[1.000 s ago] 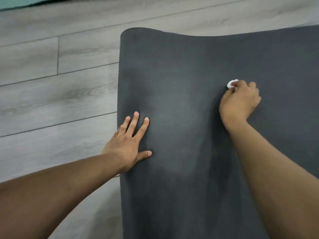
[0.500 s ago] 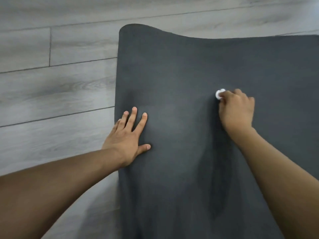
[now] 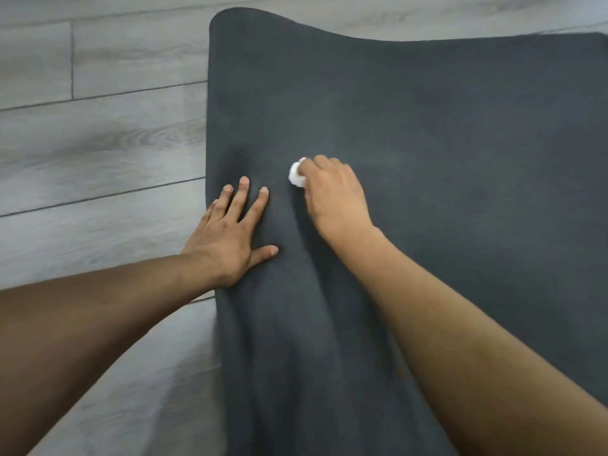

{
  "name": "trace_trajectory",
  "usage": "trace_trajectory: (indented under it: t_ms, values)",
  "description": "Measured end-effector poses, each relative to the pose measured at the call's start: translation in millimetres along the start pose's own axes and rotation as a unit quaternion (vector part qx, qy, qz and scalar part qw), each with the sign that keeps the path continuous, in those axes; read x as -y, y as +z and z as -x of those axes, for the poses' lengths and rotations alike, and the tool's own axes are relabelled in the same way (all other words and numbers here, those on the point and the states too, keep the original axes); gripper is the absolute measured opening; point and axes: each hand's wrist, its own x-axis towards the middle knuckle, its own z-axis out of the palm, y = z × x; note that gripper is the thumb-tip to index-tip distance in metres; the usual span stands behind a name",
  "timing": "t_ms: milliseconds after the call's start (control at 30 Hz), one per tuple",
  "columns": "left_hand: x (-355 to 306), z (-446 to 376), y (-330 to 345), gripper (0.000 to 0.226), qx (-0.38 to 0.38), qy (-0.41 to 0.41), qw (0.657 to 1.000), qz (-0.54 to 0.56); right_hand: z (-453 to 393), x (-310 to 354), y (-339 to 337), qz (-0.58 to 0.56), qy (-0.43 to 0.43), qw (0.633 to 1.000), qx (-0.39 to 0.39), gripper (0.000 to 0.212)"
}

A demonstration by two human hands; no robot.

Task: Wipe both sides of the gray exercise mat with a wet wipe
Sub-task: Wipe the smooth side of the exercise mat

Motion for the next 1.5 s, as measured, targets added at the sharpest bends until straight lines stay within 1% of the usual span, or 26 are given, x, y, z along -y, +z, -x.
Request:
trace_trajectory:
  t_ms: [67, 167, 233, 267, 333, 400, 467, 533, 600, 633, 667, 733, 800, 867, 900, 933, 967, 1033, 1100, 1133, 1200, 1233, 1267, 1367, 1433, 1500]
  values:
    - [2, 1, 1, 0.096, -0.008, 0.004, 1.0, -0.003, 7, -68, -17, 0.056, 0.084, 0.995, -0.007, 0.022]
    - [1, 1, 1, 0.095, -0.011, 0.006, 1.0, -0.002, 30, -147, -54, 0.078, 0.281, 0.956, -0.009, 0.03]
    - [0, 1, 3, 0.095, -0.013, 0.008, 1.0, -0.001, 34, -146, -58, 0.053, 0.372, 0.926, -0.036, 0.032]
    - [0, 1, 4, 0.095, -0.014, 0.009, 1.0, 0.002, 30, -127, -53, 0.032, 0.381, 0.923, -0.047, 0.032]
    - [1, 0, 3, 0.097, -0.016, 0.01, 1.0, 0.01, 25, -72, -36, -0.032, 0.335, 0.94, -0.049, 0.03]
    - [3, -2, 1, 0.099, -0.017, 0.013, 0.999, 0.03, 27, -3, -13, -0.101, 0.218, 0.971, -0.014, 0.022]
    - [5, 0, -3, 0.102, -0.016, 0.02, 0.997, 0.07, 38, 54, 4, -0.114, 0.12, 0.986, 0.013, 0.017]
    - [8, 3, -11, 0.105, -0.003, 0.031, 0.992, 0.122, 44, 64, 4, -0.117, 0.062, 0.991, 0.038, 0.016]
    - [15, 10, -23, 0.109, 0.026, 0.043, 0.988, 0.145, 49, 35, -6, -0.062, 0.022, 0.996, 0.052, 0.018]
    - [18, 16, -29, 0.111, 0.033, 0.053, 0.988, 0.14, 53, 11, -12, -0.03, 0.04, 0.998, 0.048, 0.019]
    - [20, 24, -33, 0.113, 0.024, 0.062, 0.989, 0.131, 55, -17, -20, 0.008, 0.084, 0.996, 0.037, 0.021]
    - [16, 48, -28, 0.114, -0.03, 0.066, 0.992, 0.107, 64, -72, -40, 0.074, 0.181, 0.98, 0.028, 0.024]
    - [8, 76, -7, 0.113, -0.071, 0.06, 0.992, 0.087, 70, -101, -53, 0.092, 0.253, 0.963, 0.03, 0.027]
    - [4, 84, 15, 0.113, -0.056, 0.051, 0.995, 0.071, 64, -94, -47, 0.056, 0.333, 0.941, -0.005, 0.03]
    - [5, 80, 22, 0.114, -0.042, 0.044, 0.996, 0.064, 58, -77, -39, 0.04, 0.349, 0.936, -0.026, 0.03]
    - [8, 73, 27, 0.116, -0.032, 0.038, 0.997, 0.062, 53, -53, -29, 0.024, 0.341, 0.939, -0.03, 0.029]
    - [10, 68, 27, 0.117, -0.023, 0.037, 0.997, 0.067, 50, -23, -16, -0.001, 0.306, 0.952, -0.025, 0.026]
    - [9, 64, 26, 0.12, -0.026, 0.039, 0.995, 0.088, 51, 48, 6, -0.07, 0.181, 0.981, 0.004, 0.02]
    - [7, 68, 28, 0.121, -0.039, 0.034, 0.992, 0.118, 58, 100, 13, -0.094, 0.083, 0.991, 0.035, 0.017]
    - [7, 70, 29, 0.121, -0.041, 0.031, 0.991, 0.126, 59, 103, 11, -0.089, 0.051, 0.994, 0.039, 0.017]
    - [9, 68, 30, 0.121, -0.042, 0.03, 0.991, 0.124, 58, 72, 3, -0.019, -0.004, 1.0, 0.013, 0.018]
    - [9, 68, 28, 0.121, -0.036, 0.031, 0.992, 0.116, 60, 45, -3, 0.015, 0.011, 1.0, 0.006, 0.019]
    - [8, 67, 26, 0.121, -0.028, 0.032, 0.993, 0.111, 62, 14, -11, 0.053, 0.062, 0.997, 0.004, 0.02]
    - [5, 69, 23, 0.12, -0.027, 0.023, 0.994, 0.105, 83, -67, -49, 0.095, 0.275, 0.956, 0.027, 0.024]
    - [5, 69, 20, 0.122, -0.019, 0.022, 0.995, 0.099, 90, -78, -61, 0.058, 0.367, 0.928, 0.013, 0.024]
    - [1, 67, 17, 0.123, -0.003, 0.026, 0.995, 0.092, 87, -53, -56, 0.037, 0.401, 0.915, 0.012, 0.022]
